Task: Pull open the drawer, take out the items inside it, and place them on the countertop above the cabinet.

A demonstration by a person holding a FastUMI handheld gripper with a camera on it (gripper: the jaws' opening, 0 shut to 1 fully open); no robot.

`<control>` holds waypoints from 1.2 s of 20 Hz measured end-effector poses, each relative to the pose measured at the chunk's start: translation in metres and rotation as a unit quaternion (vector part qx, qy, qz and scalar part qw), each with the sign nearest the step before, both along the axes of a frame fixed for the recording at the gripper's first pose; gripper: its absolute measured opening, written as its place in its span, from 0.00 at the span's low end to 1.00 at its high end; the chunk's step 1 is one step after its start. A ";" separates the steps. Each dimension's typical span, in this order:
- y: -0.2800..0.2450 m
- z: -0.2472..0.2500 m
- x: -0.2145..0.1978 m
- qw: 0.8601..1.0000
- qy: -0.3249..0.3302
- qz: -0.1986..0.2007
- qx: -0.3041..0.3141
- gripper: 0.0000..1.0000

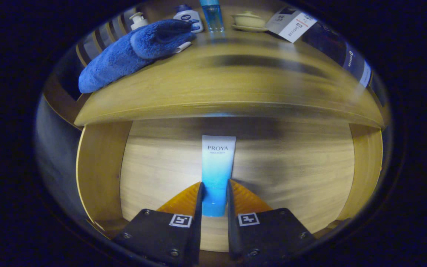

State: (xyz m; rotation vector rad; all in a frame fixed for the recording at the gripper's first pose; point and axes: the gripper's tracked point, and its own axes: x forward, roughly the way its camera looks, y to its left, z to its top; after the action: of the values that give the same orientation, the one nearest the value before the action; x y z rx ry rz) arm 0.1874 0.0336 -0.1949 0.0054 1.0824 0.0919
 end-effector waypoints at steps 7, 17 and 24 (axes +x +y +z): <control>-0.002 -0.005 -0.008 0.999 -0.002 -0.032 -0.019 0.38; -0.007 0.128 -0.051 0.976 -0.204 0.012 0.073 0.32; -0.022 0.214 -0.016 0.922 -0.381 -0.019 0.070 0.31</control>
State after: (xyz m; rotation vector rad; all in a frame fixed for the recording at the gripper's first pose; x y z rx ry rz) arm 0.1718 0.0121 0.0191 0.1113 0.2926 0.1222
